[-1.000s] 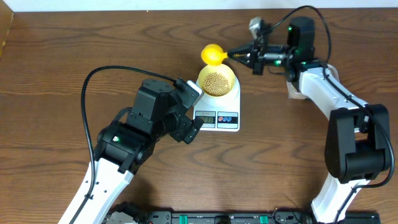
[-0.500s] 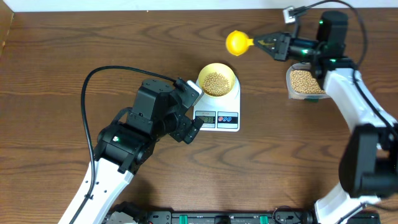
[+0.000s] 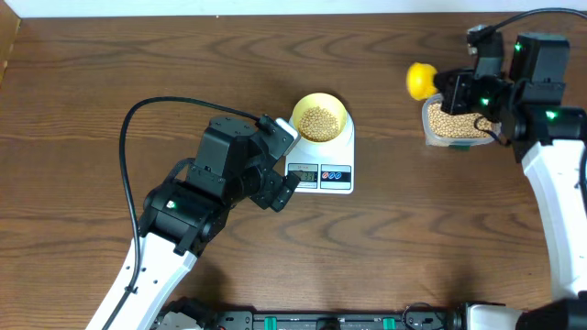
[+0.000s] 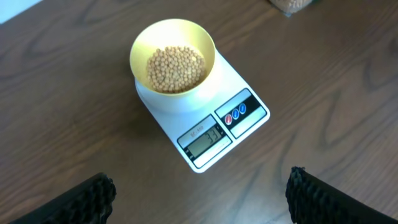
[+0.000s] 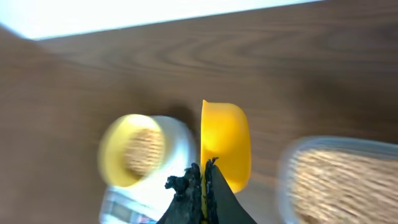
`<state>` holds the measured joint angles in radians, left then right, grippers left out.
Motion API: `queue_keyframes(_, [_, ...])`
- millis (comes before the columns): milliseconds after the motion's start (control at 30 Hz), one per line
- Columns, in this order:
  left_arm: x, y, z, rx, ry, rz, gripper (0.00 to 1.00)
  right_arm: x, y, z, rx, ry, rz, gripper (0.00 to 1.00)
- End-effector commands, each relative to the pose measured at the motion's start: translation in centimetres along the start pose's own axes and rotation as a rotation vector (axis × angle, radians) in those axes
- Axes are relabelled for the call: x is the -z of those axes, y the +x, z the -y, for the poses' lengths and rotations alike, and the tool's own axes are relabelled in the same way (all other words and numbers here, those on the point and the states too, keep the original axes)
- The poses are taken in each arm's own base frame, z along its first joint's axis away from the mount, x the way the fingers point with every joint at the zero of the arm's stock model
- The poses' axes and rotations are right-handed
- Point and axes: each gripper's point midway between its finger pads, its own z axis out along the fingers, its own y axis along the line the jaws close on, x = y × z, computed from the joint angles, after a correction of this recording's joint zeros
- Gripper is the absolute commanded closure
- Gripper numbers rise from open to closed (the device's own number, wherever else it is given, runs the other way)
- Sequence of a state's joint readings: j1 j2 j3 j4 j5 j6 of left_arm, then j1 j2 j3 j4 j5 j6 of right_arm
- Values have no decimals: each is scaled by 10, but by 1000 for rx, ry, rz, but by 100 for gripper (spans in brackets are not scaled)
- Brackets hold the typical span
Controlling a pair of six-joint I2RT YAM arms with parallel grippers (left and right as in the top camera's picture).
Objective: Scoop item into bowl and weigh 50g on scale
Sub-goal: 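Move the empty scoop right back to the chickpea tub, then dip the scoop into the chickpeas with the right gripper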
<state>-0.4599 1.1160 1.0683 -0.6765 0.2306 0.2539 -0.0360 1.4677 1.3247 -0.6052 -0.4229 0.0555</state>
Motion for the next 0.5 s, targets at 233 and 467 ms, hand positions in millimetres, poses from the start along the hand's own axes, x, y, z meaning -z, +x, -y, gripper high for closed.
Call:
queue_keyframes(233, [4,-3,-2,13,-9,14,10,32,26,106,143,634,-151,99])
queue_keyframes(467, [4,-3,-2,13,-9,14,10,11,47,117,151,632,-253,99])
